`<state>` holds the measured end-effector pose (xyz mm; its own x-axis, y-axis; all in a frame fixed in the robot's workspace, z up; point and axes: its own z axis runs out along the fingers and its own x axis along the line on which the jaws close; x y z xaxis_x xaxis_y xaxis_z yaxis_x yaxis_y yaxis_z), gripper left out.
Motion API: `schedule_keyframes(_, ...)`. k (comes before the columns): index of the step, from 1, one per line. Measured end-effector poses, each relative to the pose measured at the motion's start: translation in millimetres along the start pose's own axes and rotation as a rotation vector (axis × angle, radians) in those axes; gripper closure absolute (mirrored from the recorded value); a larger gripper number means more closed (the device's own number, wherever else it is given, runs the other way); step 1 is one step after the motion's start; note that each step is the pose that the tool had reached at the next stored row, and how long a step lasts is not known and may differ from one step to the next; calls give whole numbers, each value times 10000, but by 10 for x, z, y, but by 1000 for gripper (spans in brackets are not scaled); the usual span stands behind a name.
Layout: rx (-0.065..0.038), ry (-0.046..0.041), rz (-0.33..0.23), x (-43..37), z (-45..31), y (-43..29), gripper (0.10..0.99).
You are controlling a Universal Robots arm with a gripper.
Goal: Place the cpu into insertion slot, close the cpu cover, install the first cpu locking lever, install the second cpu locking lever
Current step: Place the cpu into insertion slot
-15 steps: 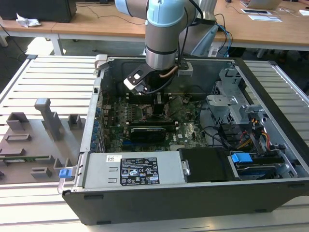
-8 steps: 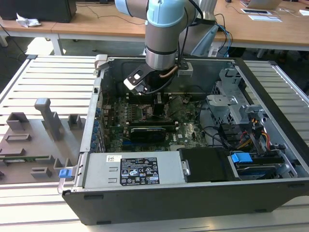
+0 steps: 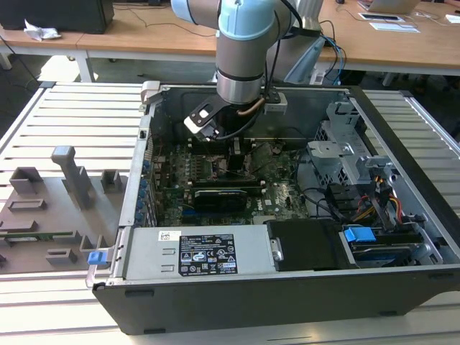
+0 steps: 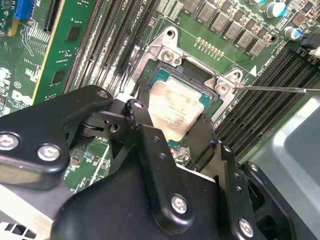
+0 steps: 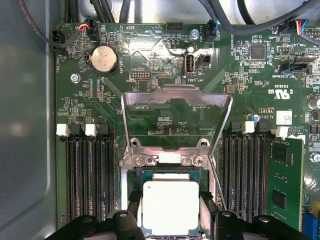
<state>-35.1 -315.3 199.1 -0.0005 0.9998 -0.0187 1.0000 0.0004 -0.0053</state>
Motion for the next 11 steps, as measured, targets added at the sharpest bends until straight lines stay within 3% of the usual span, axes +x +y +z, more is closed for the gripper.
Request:
schedule_keyframes(7,-4,-2,-87,0,-13,-12,545)
schedule_keyframes(11,-3,110,-127,6,-7,-12,545)
